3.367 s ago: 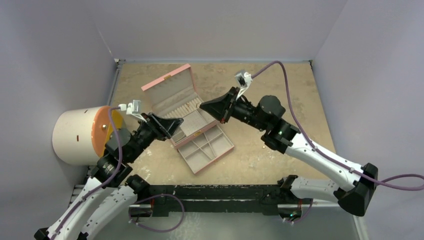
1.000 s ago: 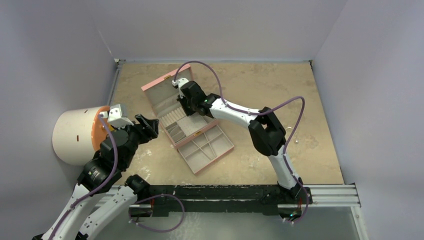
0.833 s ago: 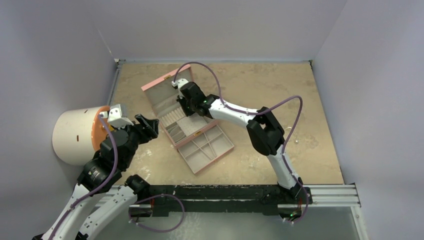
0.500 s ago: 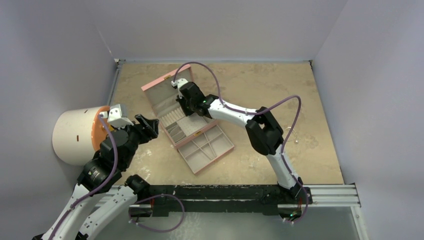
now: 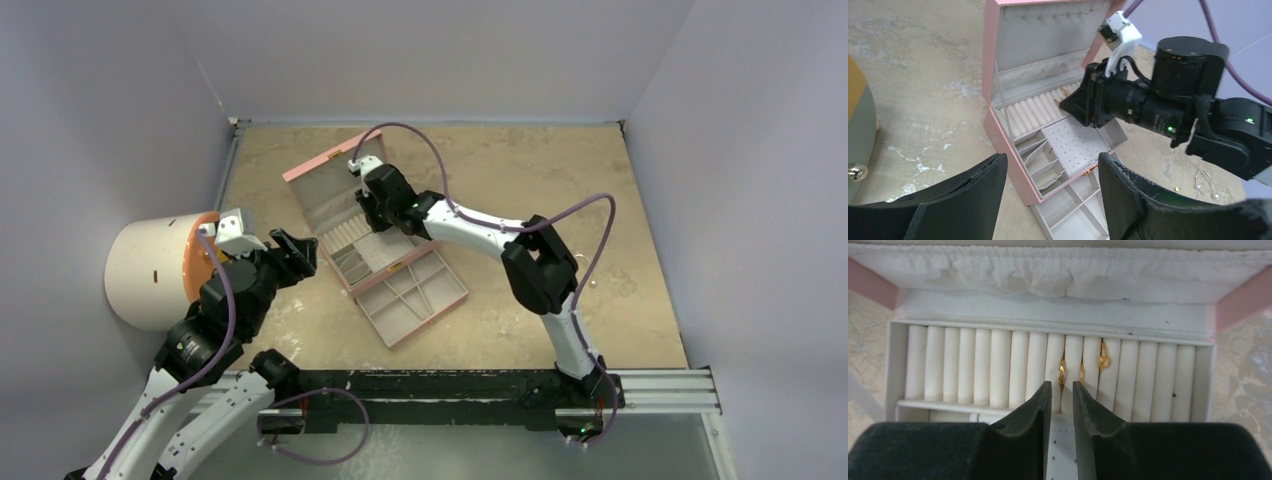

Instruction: Organize the mixed jewelry

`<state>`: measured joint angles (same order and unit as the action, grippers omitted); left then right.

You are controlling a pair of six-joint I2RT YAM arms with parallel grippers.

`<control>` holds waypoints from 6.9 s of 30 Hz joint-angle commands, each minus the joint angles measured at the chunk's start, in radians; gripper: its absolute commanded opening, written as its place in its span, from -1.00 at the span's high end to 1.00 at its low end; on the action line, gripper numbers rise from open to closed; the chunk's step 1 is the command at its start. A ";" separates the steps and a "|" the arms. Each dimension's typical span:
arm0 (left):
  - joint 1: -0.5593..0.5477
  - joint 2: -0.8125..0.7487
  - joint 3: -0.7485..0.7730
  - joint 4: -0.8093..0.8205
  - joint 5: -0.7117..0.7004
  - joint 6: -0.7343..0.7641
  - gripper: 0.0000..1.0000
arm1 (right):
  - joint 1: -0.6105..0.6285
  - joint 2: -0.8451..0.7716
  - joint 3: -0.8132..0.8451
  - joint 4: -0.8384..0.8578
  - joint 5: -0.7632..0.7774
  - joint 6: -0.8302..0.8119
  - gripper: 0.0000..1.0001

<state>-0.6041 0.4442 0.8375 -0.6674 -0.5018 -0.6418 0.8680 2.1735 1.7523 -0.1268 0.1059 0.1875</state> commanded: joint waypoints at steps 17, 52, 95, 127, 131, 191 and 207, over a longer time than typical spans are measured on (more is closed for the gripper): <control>0.004 0.051 0.004 0.059 0.045 0.037 -0.33 | -0.047 -0.734 -0.540 -0.077 0.177 0.108 0.29; 0.006 0.238 0.016 0.200 0.106 0.100 -0.33 | -0.280 -0.995 -1.120 -0.399 0.383 0.749 0.49; 0.006 0.227 0.014 0.197 0.109 0.096 -0.34 | -0.351 -0.886 -1.150 -0.292 0.373 0.735 1.00; 0.006 0.213 -0.029 0.285 0.316 -0.059 -0.50 | -0.351 -1.203 -1.072 0.354 -0.558 0.239 1.00; 0.006 0.212 -0.037 0.341 0.400 -0.110 -0.50 | -0.349 -1.174 -1.066 0.540 -0.710 0.286 1.00; 0.006 0.177 -0.282 1.135 1.006 -0.513 0.57 | -0.104 -0.920 -0.982 1.387 -0.936 0.552 1.00; 0.005 0.183 -0.276 1.138 1.007 -0.505 1.00 | -0.096 -0.931 -0.987 1.324 -0.935 0.528 1.00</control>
<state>-0.6022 0.6300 0.5575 0.4034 0.4904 -1.1439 0.7593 1.2732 0.7528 1.2064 -0.8467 0.7399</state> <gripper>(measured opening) 0.107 0.004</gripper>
